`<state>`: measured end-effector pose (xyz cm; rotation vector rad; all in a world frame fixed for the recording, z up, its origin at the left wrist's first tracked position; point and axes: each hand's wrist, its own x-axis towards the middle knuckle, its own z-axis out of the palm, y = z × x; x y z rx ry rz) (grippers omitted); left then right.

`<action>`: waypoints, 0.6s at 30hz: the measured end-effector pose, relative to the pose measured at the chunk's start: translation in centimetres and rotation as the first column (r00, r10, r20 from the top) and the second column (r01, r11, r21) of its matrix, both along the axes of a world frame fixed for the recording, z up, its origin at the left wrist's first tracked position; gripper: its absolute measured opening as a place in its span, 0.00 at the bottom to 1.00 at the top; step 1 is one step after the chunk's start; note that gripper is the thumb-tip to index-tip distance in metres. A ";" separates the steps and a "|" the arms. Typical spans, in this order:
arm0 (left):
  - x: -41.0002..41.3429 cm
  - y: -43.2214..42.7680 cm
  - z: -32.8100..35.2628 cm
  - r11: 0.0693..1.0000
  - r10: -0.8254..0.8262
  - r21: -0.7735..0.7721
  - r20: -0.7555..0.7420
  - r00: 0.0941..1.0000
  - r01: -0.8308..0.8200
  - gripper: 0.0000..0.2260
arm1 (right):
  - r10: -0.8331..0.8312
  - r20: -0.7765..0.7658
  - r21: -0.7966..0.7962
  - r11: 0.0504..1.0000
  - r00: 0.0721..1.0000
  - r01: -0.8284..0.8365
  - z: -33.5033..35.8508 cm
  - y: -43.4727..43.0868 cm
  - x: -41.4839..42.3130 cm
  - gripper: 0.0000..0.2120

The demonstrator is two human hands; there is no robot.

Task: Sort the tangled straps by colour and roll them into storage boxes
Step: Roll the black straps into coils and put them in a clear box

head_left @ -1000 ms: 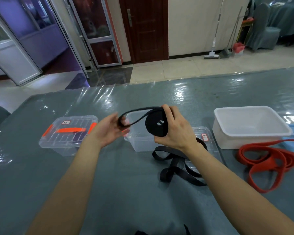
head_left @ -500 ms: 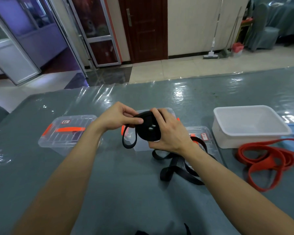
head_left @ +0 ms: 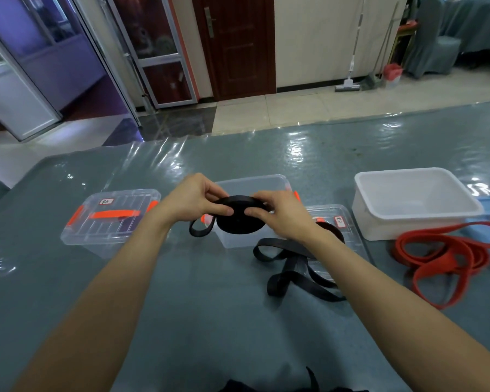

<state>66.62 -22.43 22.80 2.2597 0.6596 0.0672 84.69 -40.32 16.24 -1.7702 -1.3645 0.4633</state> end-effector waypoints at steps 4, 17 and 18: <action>-0.2 0.1 0.3 0.998 -0.028 0.055 -0.019 0.999 0.029 0.10 | 0.010 -0.224 -0.028 0.999 0.975 -0.017 -0.5 0.6 0.0 0.08; -2.9 1.7 0.5 0.985 -0.046 0.165 -0.057 0.997 0.055 0.09 | 0.074 0.013 -0.137 0.988 0.997 -0.071 -0.7 3.4 -2.3 0.07; -3.3 2.0 0.5 0.985 -0.046 0.166 -0.055 0.997 0.054 0.10 | 0.081 0.041 -0.158 0.985 0.996 -0.074 -0.6 3.7 -2.4 0.08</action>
